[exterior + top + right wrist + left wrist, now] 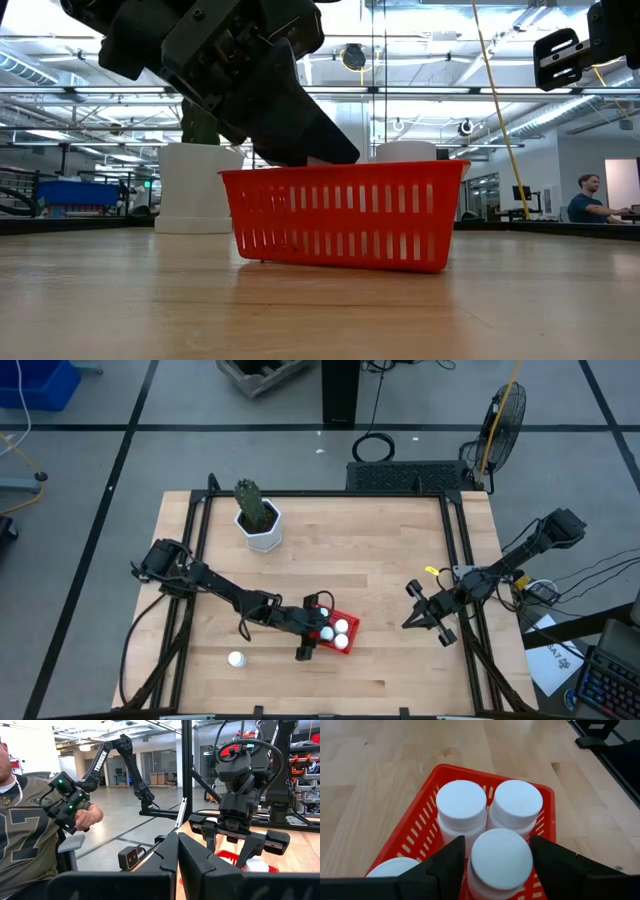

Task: Pick and place pill bottles into a basket
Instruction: Put the white pill bottle into the red bin

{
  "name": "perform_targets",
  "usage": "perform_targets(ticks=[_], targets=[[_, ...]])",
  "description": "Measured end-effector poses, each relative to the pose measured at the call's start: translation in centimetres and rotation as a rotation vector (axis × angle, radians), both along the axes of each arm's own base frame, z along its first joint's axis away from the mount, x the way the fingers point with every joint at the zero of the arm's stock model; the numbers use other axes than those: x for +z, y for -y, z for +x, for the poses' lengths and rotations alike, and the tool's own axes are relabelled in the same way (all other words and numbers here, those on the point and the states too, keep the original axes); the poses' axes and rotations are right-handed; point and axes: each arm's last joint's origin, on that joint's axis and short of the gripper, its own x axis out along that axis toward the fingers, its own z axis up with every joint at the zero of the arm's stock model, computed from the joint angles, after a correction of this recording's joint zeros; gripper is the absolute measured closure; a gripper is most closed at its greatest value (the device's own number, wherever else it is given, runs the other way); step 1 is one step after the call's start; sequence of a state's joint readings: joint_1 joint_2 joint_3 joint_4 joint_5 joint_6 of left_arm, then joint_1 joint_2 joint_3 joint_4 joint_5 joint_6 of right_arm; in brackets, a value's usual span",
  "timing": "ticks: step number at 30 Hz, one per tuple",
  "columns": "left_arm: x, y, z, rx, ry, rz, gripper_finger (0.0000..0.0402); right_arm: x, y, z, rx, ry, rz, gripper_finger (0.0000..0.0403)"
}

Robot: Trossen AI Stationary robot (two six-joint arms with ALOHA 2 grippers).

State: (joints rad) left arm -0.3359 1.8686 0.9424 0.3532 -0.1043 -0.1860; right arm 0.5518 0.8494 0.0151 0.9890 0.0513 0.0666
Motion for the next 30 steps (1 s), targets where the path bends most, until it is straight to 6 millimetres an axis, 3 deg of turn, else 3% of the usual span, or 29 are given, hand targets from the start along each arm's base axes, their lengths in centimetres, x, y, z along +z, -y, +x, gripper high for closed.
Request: perform_targets(ticks=[22, 30], targets=[[0.8, 1.8, -0.9, -0.026, 0.003, -0.024, 0.0176, 0.0, 0.0, 0.0, 0.0, 0.0, 0.0, 0.0399], [2.7, 1.9, -1.2, -0.02, 0.07, -0.004, 0.0176, 0.0, 0.0, 0.0, 0.0, -0.002, -0.001, 0.0399]])
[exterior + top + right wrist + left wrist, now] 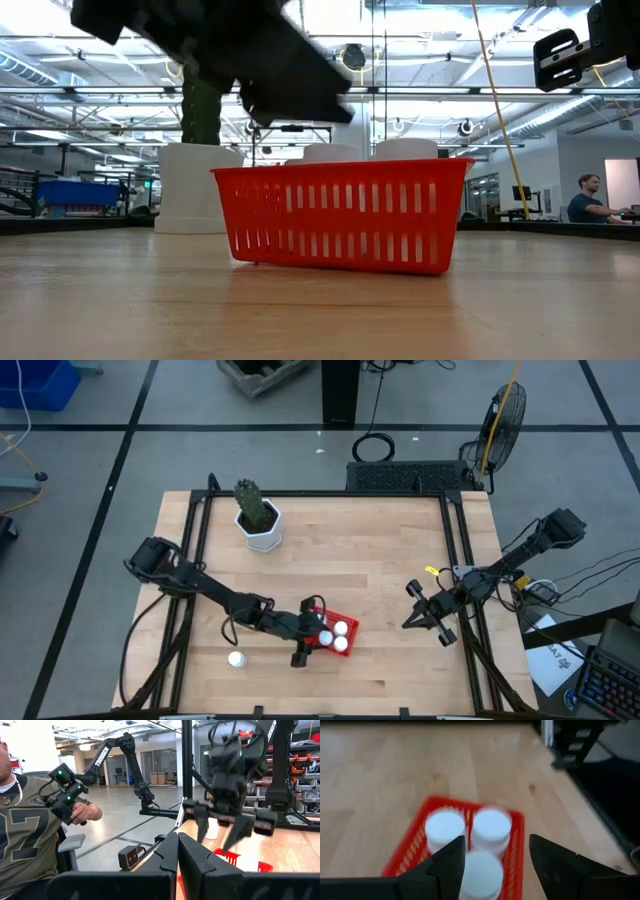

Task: Pick and place pill bottles into a basket
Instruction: Put the white pill bottle into the red bin

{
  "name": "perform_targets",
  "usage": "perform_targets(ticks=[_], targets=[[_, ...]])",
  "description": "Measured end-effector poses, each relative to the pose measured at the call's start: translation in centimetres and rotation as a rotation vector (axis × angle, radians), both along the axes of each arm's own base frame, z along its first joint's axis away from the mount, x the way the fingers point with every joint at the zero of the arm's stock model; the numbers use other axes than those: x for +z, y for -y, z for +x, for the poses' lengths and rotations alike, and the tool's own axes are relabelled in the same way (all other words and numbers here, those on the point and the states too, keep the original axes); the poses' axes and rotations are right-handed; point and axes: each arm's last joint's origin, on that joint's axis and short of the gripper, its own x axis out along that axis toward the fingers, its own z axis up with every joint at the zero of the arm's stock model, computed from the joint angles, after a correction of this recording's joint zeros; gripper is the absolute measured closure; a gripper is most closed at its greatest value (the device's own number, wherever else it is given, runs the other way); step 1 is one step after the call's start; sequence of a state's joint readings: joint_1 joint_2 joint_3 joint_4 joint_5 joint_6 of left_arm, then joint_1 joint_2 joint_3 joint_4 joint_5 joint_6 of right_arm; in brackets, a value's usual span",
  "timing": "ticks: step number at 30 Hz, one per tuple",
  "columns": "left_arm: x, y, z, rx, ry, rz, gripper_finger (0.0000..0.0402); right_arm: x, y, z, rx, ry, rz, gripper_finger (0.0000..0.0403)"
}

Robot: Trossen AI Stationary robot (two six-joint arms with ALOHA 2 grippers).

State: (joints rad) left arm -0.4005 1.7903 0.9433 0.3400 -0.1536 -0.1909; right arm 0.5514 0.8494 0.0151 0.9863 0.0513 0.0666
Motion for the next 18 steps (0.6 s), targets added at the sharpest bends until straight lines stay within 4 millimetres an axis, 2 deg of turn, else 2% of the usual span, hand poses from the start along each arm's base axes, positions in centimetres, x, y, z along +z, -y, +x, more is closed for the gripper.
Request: perform_targets(ticks=[4, 8, 13, 18], targets=[[1.4, 0.0, -0.7, -0.001, 0.003, 0.014, 0.0176, 0.0, 0.0, 0.0, 0.0, 0.0, 0.0, 0.0399], [2.6, 0.2, -2.5, 0.019, -0.089, 0.001, 0.0176, 0.0, 0.0, 0.0, 0.0, -0.001, -0.001, 0.0399], [3.4, 1.8, -6.5, 0.119, -0.254, 0.059, 0.0176, 0.0, 0.0, 0.0, 0.0, 0.003, 0.002, 0.0399], [4.1, 3.3, -11.1, 0.241, -0.391, 0.037, 0.0176, 0.0, 0.0, 0.0, 0.0, 0.003, 0.002, 0.0399]])
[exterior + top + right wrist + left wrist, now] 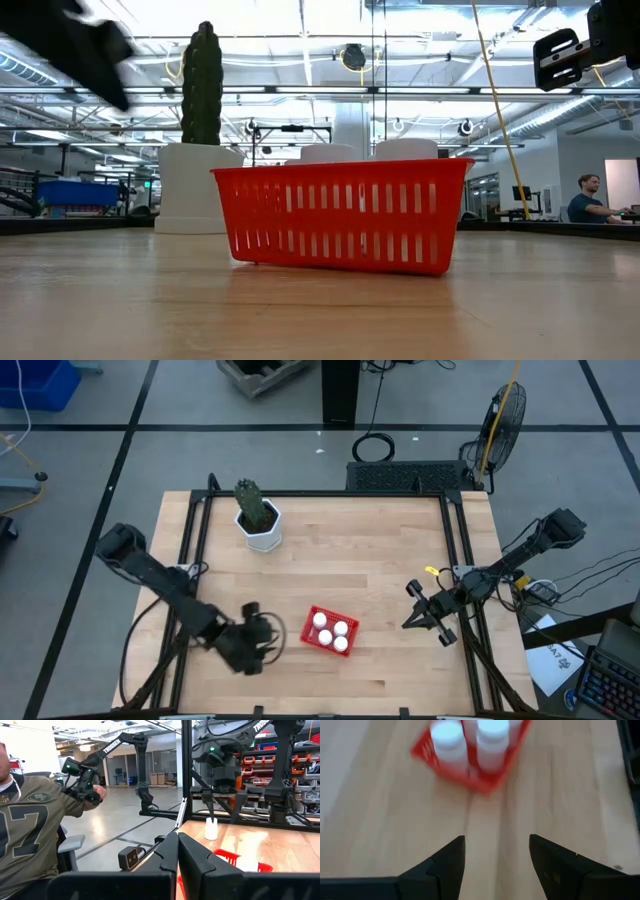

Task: Pick and place pill bottles into a basket
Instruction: Put the white pill bottle into the red bin

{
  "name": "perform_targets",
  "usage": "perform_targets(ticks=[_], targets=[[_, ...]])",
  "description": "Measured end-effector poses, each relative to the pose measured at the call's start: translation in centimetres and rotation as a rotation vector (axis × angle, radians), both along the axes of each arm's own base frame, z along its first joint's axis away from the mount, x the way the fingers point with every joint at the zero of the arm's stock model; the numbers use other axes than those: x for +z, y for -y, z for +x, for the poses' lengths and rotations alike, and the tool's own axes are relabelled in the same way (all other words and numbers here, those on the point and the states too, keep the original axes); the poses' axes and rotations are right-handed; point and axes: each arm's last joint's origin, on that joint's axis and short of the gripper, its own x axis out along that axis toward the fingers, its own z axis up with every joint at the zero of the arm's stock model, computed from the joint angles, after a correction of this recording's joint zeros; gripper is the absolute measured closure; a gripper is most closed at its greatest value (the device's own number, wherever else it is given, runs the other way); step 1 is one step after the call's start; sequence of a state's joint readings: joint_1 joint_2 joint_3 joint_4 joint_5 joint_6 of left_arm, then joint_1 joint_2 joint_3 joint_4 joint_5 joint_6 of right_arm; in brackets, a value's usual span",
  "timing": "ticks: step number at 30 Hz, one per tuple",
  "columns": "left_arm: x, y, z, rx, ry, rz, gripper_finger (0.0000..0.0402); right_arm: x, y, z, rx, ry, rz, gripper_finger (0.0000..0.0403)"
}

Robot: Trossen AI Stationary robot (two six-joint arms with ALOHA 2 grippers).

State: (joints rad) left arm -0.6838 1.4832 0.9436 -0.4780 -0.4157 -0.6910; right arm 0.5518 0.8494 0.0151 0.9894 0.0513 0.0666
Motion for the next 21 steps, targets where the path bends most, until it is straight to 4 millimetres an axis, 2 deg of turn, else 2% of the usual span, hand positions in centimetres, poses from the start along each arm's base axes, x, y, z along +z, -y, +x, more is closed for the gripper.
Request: perform_targets(ticks=[4, 8, 21], targets=[[0.1, 1.1, -2.7, 0.064, -0.072, -0.05, 0.0176, 0.0, 0.0, 0.0, 0.0, 0.0, 0.0, 0.0399], [-0.3, 1.8, -4.4, 0.141, -0.162, -0.097, 0.0176, 0.0, 0.0, 0.0, 0.0, 0.0, 0.0, 0.0399], [-0.7, 3.6, -7.9, 0.275, -0.28, -0.212, 0.0176, 0.0, 0.0, 0.0, 0.0, -0.001, 0.0, 0.0399]])
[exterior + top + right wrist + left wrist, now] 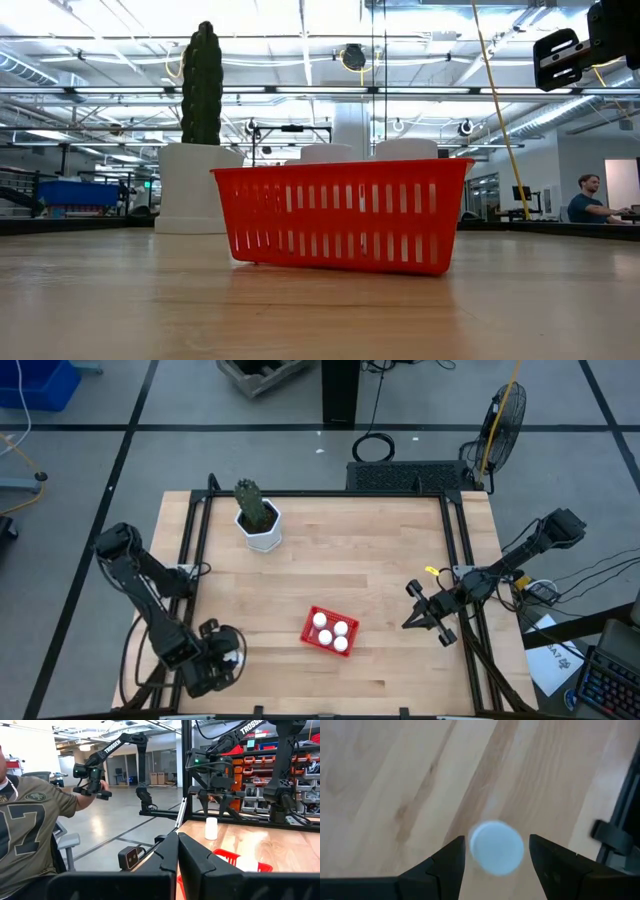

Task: Pick and place pill bottles into a basket
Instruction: Put the white pill bottle into the red bin

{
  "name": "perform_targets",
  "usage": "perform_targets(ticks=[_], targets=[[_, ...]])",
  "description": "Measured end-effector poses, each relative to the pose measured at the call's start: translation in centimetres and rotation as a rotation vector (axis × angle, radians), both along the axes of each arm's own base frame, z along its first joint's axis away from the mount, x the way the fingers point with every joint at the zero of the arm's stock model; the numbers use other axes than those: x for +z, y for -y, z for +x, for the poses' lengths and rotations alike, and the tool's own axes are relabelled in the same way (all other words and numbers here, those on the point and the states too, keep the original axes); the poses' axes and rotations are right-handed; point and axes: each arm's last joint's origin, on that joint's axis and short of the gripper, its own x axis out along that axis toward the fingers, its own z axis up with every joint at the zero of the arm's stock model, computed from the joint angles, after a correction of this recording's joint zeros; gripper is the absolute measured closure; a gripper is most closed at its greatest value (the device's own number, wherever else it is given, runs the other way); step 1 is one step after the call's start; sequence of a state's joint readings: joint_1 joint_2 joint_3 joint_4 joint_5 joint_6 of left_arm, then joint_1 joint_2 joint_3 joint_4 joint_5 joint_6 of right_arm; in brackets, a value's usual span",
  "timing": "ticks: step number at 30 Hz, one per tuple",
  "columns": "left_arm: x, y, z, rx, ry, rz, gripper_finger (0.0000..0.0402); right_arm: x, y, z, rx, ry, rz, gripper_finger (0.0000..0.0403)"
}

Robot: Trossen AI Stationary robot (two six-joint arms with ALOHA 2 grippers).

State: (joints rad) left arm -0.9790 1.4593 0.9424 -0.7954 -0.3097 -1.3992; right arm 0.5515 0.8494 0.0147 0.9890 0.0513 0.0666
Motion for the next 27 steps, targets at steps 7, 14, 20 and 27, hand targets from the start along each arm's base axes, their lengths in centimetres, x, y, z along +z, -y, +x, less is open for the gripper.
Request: perform_targets(ticks=[7, 14, 20, 27], targets=[[-0.1, 0.4, -1.1, 0.026, 0.006, 0.014, 0.0176, 0.0, 0.0, 0.0, 0.0, 0.0, 0.0, 0.0399], [0.0, 0.5, -1.1, 0.022, 0.034, 0.023, 0.0176, 0.0, 0.0, 0.0, 0.0, 0.0, 0.0, 0.0399], [-0.6, 0.7, -0.9, 0.02, 0.031, 0.046, 0.0176, 0.0, 0.0, 0.0, 0.0, 0.0, 0.0, 0.0399], [-2.0, 1.3, -0.5, 0.021, -0.005, 0.066, 0.0176, 0.0, 0.0, 0.0, 0.0, 0.001, 0.0, 0.0399]])
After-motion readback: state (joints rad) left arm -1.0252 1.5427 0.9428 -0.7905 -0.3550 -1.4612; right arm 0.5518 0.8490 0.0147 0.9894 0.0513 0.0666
